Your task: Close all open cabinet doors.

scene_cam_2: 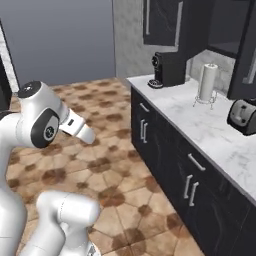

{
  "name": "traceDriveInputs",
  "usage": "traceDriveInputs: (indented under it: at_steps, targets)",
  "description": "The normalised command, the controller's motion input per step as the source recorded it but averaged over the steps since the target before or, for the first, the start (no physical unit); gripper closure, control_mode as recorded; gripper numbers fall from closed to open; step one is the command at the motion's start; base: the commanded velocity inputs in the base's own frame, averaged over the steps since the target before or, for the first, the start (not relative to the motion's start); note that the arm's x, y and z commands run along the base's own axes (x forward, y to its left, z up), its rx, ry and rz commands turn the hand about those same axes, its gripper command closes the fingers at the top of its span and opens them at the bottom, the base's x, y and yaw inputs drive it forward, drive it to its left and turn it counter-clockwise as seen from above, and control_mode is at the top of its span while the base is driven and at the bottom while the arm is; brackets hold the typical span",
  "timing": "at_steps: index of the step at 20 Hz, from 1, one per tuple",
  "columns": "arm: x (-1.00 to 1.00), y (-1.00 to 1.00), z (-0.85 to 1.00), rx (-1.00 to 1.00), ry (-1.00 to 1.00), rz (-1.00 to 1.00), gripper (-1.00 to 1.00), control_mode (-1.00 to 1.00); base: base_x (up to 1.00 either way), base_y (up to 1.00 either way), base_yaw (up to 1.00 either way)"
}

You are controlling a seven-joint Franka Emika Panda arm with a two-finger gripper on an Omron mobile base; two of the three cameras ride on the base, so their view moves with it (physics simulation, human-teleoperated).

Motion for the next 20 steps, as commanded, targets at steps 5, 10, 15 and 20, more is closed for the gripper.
traceDriveInputs:
  at_steps: [5,10,15,20]
  targets:
    - [0.0,0.0,0.0,0.0,0.0,0.0,-1.0,1.0,0.5,0.23,-0.59]
    - [0.0,0.0,0.0,0.0,0.0,0.0,-1.0,1.0,0.41,0.25,-0.68]
    - [0.0,0.0,0.0,0.0,0.0,0.0,-1.0,1.0,0.41,0.26,-0.69]
    - [0.0,0.0,0.0,0.0,0.0,0.0,-1.0,1.0,0.62,0.25,-0.45]
